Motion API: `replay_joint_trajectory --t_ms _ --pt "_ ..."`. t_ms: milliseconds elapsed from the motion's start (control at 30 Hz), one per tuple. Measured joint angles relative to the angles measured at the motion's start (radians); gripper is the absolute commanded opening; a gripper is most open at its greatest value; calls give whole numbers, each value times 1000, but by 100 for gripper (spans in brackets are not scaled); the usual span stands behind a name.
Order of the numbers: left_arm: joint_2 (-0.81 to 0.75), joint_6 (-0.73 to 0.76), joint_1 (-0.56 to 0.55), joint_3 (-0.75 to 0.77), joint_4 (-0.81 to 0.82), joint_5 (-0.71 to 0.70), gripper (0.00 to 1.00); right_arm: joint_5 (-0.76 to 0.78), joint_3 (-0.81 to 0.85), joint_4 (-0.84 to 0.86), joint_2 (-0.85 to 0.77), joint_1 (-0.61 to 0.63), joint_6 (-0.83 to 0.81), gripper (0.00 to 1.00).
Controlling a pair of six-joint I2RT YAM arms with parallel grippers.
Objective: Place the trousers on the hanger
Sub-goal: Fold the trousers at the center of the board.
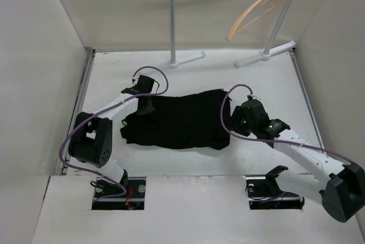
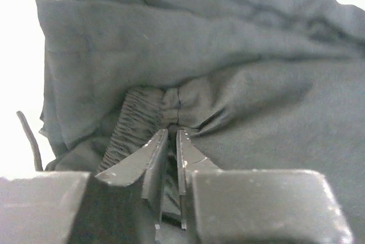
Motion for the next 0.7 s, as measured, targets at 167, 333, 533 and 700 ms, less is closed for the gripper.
replay_joint_trajectory --t_ms 167,333,533,700 --pt "0 -34 51 0 49 -32 7 -40 -56 19 65 34 7 35" --pt "0 -63 96 1 73 -77 34 -55 -66 47 134 39 14 18" --pt "-55 -72 26 64 42 -93 49 -58 -71 56 116 39 23 14" --pt "-13 -80 -194 321 10 -59 52 -58 -78 45 19 39 35 12"
